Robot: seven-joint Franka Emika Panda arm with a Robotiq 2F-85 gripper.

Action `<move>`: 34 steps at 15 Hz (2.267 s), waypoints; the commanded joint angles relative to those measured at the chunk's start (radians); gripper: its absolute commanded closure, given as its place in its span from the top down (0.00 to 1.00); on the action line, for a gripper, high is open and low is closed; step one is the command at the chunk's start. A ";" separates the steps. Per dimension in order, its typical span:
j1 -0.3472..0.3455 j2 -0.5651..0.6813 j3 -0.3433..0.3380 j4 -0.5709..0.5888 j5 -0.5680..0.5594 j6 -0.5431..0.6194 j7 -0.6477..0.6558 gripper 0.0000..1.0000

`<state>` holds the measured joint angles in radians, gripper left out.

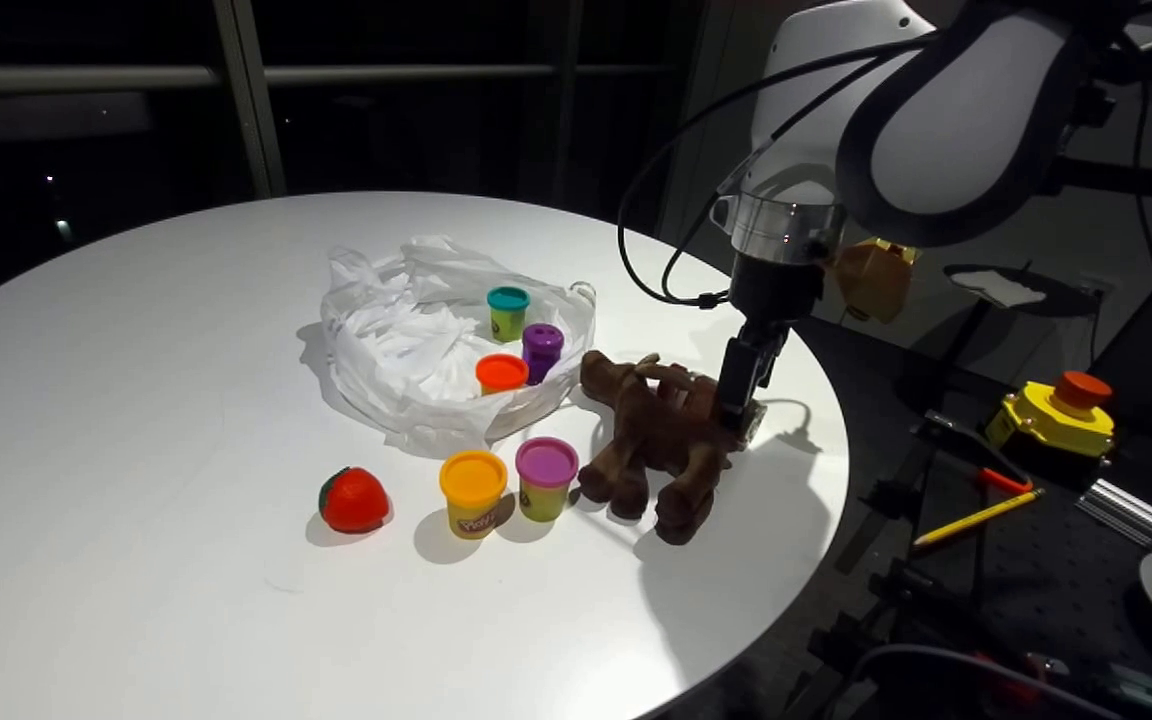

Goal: Place the containers, strawberry toy and deer toy inside the white plastic bag

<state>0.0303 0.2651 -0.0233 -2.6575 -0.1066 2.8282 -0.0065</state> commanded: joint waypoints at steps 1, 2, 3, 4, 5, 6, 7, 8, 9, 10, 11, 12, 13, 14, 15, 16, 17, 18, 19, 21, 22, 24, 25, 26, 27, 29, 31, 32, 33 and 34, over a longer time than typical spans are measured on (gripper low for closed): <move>-0.010 0.024 0.019 0.033 0.020 -0.034 -0.022 1.00; -0.010 0.027 0.021 0.037 0.020 -0.040 -0.023 1.00; -0.008 0.033 0.019 0.041 0.016 -0.036 -0.021 1.00; -0.007 0.038 0.020 0.046 0.016 -0.033 -0.019 1.00; -0.006 0.041 0.019 0.050 0.015 -0.030 -0.016 1.00; -0.005 0.045 0.019 0.054 0.014 -0.030 -0.016 1.00; -0.003 0.050 0.018 0.059 0.011 -0.030 -0.014 0.75; -0.003 0.054 0.019 0.063 0.012 -0.033 -0.016 0.72; -0.002 0.057 0.020 0.066 0.011 -0.034 -0.015 0.66; -0.004 0.060 0.023 0.069 0.014 -0.037 -0.018 0.58; -0.005 0.063 0.025 0.071 0.016 -0.039 -0.020 0.49; -0.006 0.063 0.028 0.071 0.018 -0.040 -0.020 0.42; -0.007 0.061 0.031 0.070 0.020 -0.041 -0.021 0.33; -0.009 0.053 0.033 0.068 0.024 -0.046 -0.022 0.27; -0.010 0.037 0.032 0.067 0.026 -0.058 -0.017 0.26; -0.003 0.010 0.021 0.070 0.020 -0.077 -0.001 0.26; 0.007 -0.012 0.004 0.077 0.005 -0.096 0.017 0.26; 0.029 -0.049 -0.029 0.087 -0.032 -0.125 0.054 0.26; 0.046 -0.077 -0.055 0.101 -0.066 -0.147 0.088 0.26; 0.091 -0.151 -0.113 0.142 -0.202 -0.211 0.196 0.26; 0.101 -0.175 -0.123 0.172 -0.284 -0.248 0.251 0.26; 0.100 -0.201 -0.090 0.241 -0.397 -0.326 0.333 0.26; 0.097 -0.188 -0.060 0.279 -0.423 -0.345 0.357 0.26; 0.098 -0.170 -0.032 0.311 -0.416 -0.354 0.363 0.26; 0.101 -0.136 -0.009 0.347 -0.408 -0.346 0.377 0.26; 0.118 -0.045 0.030 0.409 -0.398 -0.304 0.410 0.26; 0.148 0.050 0.049 0.482 -0.393 -0.300 0.453 0.26; 0.166 0.095 0.050 0.517 -0.391 -0.294 0.466 0.26; 0.184 0.150 0.044 0.561 -0.387 -0.284 0.473 0.26; 0.206 0.198 0.038 0.608 -0.382 -0.277 0.475 0.26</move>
<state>0.1920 0.3083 0.0274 -2.2050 -0.4928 2.5286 0.4397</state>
